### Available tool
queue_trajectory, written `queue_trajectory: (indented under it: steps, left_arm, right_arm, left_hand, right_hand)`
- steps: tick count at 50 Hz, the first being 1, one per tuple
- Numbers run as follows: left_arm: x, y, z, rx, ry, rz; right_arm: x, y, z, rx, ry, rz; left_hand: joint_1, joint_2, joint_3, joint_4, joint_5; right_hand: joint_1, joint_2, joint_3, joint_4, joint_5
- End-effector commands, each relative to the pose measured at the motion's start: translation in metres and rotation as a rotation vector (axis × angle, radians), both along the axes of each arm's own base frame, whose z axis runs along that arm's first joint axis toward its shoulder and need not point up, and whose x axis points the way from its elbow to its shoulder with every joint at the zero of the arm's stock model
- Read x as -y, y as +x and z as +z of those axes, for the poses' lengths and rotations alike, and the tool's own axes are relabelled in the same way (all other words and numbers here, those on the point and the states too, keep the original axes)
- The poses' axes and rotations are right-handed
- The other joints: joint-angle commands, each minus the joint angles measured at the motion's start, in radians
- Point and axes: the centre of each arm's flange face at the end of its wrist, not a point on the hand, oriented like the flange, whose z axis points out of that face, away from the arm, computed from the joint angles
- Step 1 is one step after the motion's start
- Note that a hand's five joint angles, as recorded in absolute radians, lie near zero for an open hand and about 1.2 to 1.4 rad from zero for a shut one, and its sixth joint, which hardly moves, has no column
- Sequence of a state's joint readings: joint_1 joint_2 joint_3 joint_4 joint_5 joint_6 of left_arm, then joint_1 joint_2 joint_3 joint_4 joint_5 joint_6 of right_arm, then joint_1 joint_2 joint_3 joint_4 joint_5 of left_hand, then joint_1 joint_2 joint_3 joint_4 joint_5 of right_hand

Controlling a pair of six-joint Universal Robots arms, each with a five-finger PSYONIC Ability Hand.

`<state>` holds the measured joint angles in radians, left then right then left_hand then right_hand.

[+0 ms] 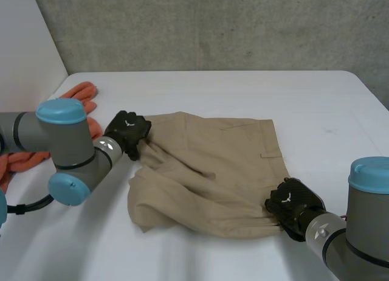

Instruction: Fold the laundry.

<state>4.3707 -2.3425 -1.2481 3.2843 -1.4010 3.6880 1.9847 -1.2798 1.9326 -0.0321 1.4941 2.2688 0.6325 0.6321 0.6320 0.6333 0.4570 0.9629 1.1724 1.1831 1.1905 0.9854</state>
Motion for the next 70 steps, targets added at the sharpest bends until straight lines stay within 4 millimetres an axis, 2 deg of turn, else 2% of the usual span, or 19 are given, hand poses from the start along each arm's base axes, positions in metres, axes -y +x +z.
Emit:
queue_trajectory:
  steps: [1, 9, 16, 21, 26, 36, 37, 38, 41, 45, 54, 58, 60, 63, 70]
  left_arm:
    - [0.002, 0.001, -0.007, 0.031, -0.004, -0.003]
    - [0.005, 0.005, -0.007, 0.036, -0.008, 0.022]
    - [0.004, 0.014, -0.003, 0.063, -0.014, 0.107]
    - [-0.002, 0.027, -0.004, 0.091, 0.008, 0.172]
    - [-0.011, 0.030, -0.005, 0.105, 0.023, 0.190]
    - [-0.015, 0.039, -0.005, 0.138, 0.031, 0.286]
    - [-0.015, 0.039, -0.003, 0.134, 0.028, 0.286]
    - [-0.015, 0.038, 0.002, 0.125, 0.018, 0.285]
    - [-0.015, 0.037, 0.013, 0.099, -0.008, 0.276]
    - [-0.015, 0.033, 0.025, 0.058, -0.029, 0.246]
    - [-0.009, 0.022, 0.046, -0.084, -0.060, 0.125]
    - [-0.004, 0.019, 0.041, -0.104, -0.042, 0.086]
    - [-0.002, 0.019, 0.022, -0.089, -0.001, 0.081]
    - [-0.001, 0.019, 0.008, -0.075, 0.028, 0.082]
    - [-0.005, 0.020, 0.001, -0.057, 0.051, 0.080]
  right_arm:
    - [0.000, 0.000, 0.000, 0.000, -0.001, 0.000]
    - [0.000, 0.000, 0.000, 0.000, -0.001, 0.000]
    - [-0.001, 0.000, -0.001, -0.001, 0.002, 0.000]
    - [0.000, 0.000, 0.000, 0.000, -0.001, -0.001]
    - [0.000, 0.000, 0.000, 0.001, -0.001, -0.002]
    - [-0.001, -0.001, -0.001, -0.001, 0.002, -0.005]
    - [-0.001, -0.001, -0.001, -0.001, 0.002, -0.005]
    - [0.000, -0.001, -0.001, -0.002, 0.001, -0.006]
    - [-0.001, -0.001, -0.001, -0.001, 0.002, -0.003]
    - [-0.001, -0.001, -0.001, -0.002, 0.003, -0.003]
    - [-0.001, -0.001, -0.001, -0.002, 0.003, -0.003]
    - [-0.001, -0.001, -0.001, -0.001, 0.004, -0.002]
    - [-0.002, -0.001, -0.001, -0.002, 0.005, -0.002]
    - [-0.001, -0.001, -0.001, -0.002, 0.005, -0.003]
    - [-0.002, -0.001, -0.002, -0.003, 0.008, -0.003]
  left_hand:
    - [0.227, 0.227, 0.227, 0.226, 0.228]
    - [0.763, 0.764, 0.764, 0.763, 0.764]
    - [0.764, 0.764, 0.764, 0.763, 0.765]
    - [0.764, 0.764, 0.764, 0.763, 0.765]
    - [0.764, 0.764, 0.764, 0.763, 0.765]
    - [0.764, 0.764, 0.764, 0.763, 0.765]
    - [0.721, 0.721, 0.721, 0.720, 0.722]
    - [0.473, 0.474, 0.474, 0.472, 0.474]
    - [0.031, 0.032, 0.032, 0.031, 0.032]
    - [-0.022, -0.022, -0.022, -0.023, -0.021]
    - [0.054, 0.054, 0.054, 0.053, 0.055]
    - [0.106, 0.107, 0.107, 0.106, 0.107]
    - [0.127, 0.127, 0.128, 0.126, 0.128]
    - [0.235, 0.236, 0.236, 0.234, 0.236]
    - [0.350, 0.351, 0.351, 0.349, 0.351]
  right_hand:
    - [0.433, 0.224, 0.213, 0.206, 0.236]
    - [0.433, 0.224, 0.213, 0.206, 0.236]
    - [0.433, 0.224, 0.213, 0.206, 0.236]
    - [0.433, 0.224, 0.213, 0.206, 0.236]
    - [0.433, 0.224, 0.213, 0.206, 0.236]
    - [0.433, 0.224, 0.213, 0.206, 0.236]
    - [0.433, 0.224, 0.213, 0.206, 0.236]
    - [0.433, 0.224, 0.213, 0.206, 0.236]
    - [0.433, 0.224, 0.213, 0.206, 0.236]
    - [0.433, 0.224, 0.213, 0.206, 0.236]
    - [0.433, 0.224, 0.213, 0.206, 0.236]
    - [0.433, 0.224, 0.213, 0.206, 0.236]
    - [0.433, 0.224, 0.213, 0.206, 0.236]
    - [0.433, 0.224, 0.213, 0.206, 0.236]
    - [0.433, 0.224, 0.213, 0.206, 0.236]
